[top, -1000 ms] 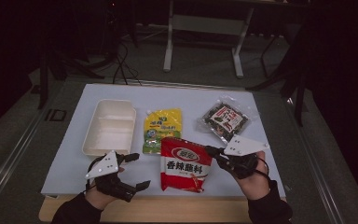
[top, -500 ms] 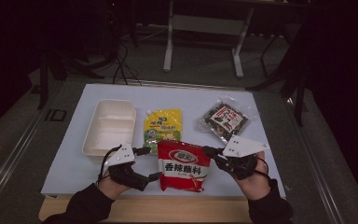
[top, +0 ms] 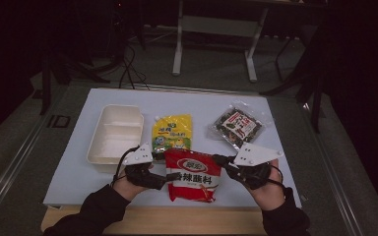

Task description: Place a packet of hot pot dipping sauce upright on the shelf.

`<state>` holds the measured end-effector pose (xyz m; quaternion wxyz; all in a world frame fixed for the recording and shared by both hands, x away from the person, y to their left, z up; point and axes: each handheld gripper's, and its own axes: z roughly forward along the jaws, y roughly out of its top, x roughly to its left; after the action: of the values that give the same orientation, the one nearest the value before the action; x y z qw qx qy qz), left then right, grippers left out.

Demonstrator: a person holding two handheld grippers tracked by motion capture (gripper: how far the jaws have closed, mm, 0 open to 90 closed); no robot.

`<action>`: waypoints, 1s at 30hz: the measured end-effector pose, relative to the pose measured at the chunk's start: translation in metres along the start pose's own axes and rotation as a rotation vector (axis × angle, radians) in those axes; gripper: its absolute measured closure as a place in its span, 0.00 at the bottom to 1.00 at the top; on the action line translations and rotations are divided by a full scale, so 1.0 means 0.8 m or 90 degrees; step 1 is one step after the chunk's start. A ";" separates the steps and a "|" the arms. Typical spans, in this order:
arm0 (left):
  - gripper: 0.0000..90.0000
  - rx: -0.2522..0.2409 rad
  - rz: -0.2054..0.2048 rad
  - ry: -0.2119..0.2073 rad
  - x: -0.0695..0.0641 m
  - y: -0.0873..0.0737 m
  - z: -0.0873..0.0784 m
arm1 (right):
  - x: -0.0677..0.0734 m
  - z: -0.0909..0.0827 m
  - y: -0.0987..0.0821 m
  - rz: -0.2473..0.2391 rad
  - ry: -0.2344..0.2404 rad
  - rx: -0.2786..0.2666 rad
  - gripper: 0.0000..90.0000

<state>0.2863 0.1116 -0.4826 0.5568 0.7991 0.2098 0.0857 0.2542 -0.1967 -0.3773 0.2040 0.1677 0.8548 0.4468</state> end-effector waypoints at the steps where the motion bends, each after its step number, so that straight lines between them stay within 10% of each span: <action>1: 0.37 -0.002 0.005 -0.011 0.001 0.001 0.001 | 0.000 0.001 0.000 -0.001 -0.001 0.001 0.99; 18: 0.79 -0.013 0.006 -0.078 0.011 0.011 0.005 | -0.003 -0.005 -0.004 0.009 0.005 -0.004 0.99; 30: 0.97 0.003 0.039 -0.074 0.006 0.013 0.001 | -0.001 -0.004 -0.004 0.008 0.007 -0.006 0.99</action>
<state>0.2937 0.1098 -0.4735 0.5632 0.8102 0.1524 0.0554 0.2531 -0.2011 -0.3778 0.1974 0.1696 0.8527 0.4529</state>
